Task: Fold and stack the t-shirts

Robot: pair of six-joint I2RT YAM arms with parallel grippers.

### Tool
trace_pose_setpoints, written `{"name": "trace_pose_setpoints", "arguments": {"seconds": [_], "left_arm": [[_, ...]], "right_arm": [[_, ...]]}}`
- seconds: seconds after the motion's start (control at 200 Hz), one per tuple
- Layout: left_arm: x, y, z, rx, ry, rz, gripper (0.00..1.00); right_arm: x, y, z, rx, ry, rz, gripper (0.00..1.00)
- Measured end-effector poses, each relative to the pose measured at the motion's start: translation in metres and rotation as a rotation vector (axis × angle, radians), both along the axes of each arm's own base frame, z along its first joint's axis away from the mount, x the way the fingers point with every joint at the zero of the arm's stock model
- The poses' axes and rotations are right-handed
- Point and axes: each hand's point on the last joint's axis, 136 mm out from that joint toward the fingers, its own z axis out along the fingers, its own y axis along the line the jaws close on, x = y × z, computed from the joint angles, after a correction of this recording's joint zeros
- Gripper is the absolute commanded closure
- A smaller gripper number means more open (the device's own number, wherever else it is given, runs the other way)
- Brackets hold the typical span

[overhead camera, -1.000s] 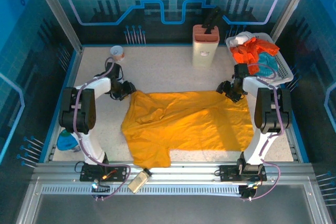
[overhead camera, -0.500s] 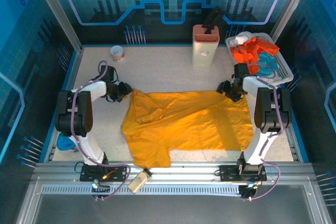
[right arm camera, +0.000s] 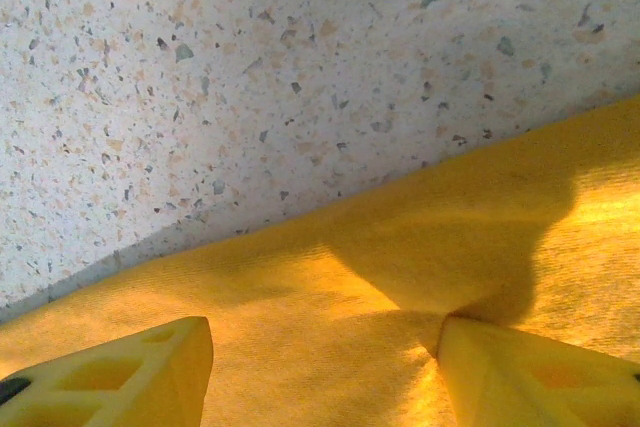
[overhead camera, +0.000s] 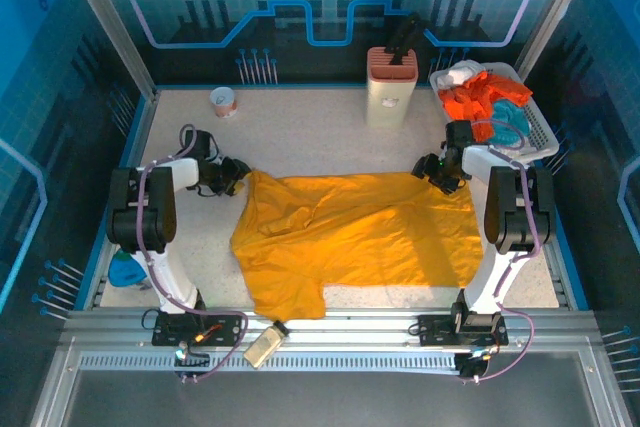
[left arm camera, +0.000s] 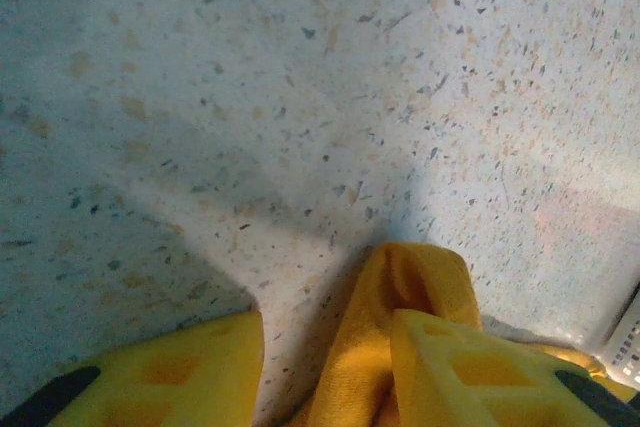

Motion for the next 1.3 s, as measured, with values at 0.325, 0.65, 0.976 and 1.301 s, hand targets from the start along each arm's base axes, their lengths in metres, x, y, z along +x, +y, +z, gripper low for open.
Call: {"name": "trace_pose_setpoints", "arguments": {"seconds": [0.325,0.65,0.976,1.301], "left_arm": [[0.006,-0.013,-0.003,-0.032,-0.010,0.017,0.72],[0.001,-0.039,-0.003,-0.032,-0.022,-0.051,0.92],[-0.013,-0.033,0.005,0.068,0.044,-0.108,1.00],[0.002,0.010,0.060,0.413,0.042,-0.187,1.00]], "right_arm": [[0.003,0.002,0.000,0.012,-0.005,0.004,0.37],[0.004,0.003,0.000,0.018,-0.009,0.006,0.37],[0.004,0.003,0.000,0.018,-0.009,0.006,0.38],[0.008,0.013,0.001,0.029,-0.021,0.029,0.38]]}}
